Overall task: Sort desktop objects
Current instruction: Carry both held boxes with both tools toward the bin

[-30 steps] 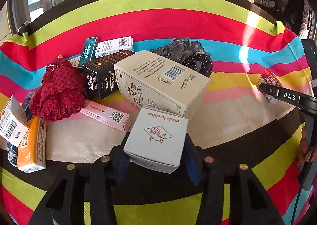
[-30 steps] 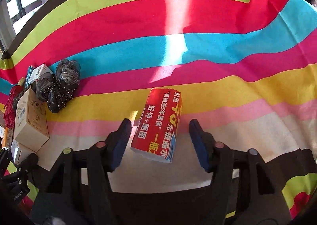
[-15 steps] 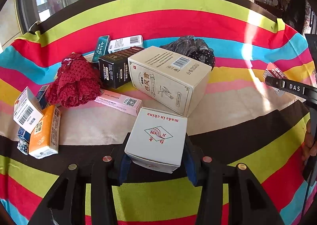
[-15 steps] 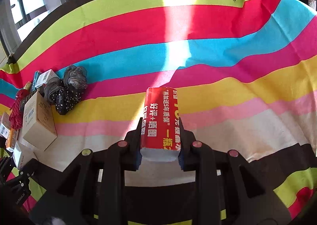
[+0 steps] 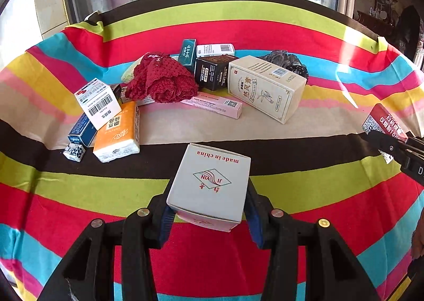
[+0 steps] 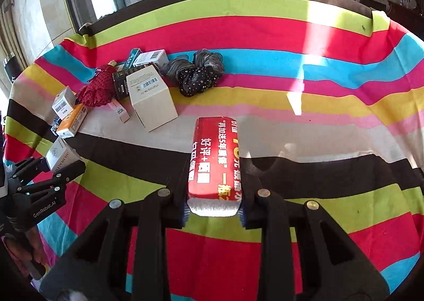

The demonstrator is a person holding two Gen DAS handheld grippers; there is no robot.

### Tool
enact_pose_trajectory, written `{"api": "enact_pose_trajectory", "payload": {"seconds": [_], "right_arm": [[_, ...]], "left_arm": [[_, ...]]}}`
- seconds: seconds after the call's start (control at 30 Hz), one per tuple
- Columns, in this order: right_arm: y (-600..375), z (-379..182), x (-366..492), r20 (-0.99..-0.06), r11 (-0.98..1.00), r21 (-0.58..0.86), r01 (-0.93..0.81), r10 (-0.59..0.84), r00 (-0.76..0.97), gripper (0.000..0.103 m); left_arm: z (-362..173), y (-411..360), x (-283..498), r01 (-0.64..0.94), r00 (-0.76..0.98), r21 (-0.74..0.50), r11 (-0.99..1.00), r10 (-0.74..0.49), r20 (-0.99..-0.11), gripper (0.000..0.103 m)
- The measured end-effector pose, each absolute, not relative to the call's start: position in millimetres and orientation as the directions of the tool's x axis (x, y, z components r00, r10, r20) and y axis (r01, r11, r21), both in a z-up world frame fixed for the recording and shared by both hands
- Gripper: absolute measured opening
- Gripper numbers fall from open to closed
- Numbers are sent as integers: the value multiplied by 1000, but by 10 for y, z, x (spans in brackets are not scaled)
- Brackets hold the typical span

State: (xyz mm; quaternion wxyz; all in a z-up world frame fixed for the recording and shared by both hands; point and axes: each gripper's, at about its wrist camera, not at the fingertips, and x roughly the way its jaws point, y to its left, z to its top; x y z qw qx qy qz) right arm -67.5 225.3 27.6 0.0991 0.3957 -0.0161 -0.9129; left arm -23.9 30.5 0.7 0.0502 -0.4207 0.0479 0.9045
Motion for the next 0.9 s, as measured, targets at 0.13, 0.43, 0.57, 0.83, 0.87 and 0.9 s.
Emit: {"api": "enact_pose_trajectory", "payload": {"seconds": [0.13,0.43,0.57,0.83,0.87,0.9], "right_arm": [[2057,253,-460,-712,-971,117,208,-228,-664,31],[1643,247,-57,-698,-942,166,292,-321,-640,31],[1419,262,116,-693,-924,177,339,-362,-623,31],[834,220,423,-713,-887,108,448,-383,-587,31],[765,213,459,-715,-882,94,461,-382,-585,31],[700,202,487,-718,-877,84,473,-383,-582,31]], "left_arm": [[4,152,-106,-97,-644,15,-995,52,-763,47],[15,-210,180,-26,-647,-55,-998,59,-761,47],[9,-408,367,-2,-654,-82,-997,63,-754,47],[28,-918,796,66,-685,-58,-996,-3,-729,47],[32,-999,842,78,-688,-57,-995,-12,-725,47],[33,-1062,882,89,-691,-51,-995,-25,-723,47]]}}
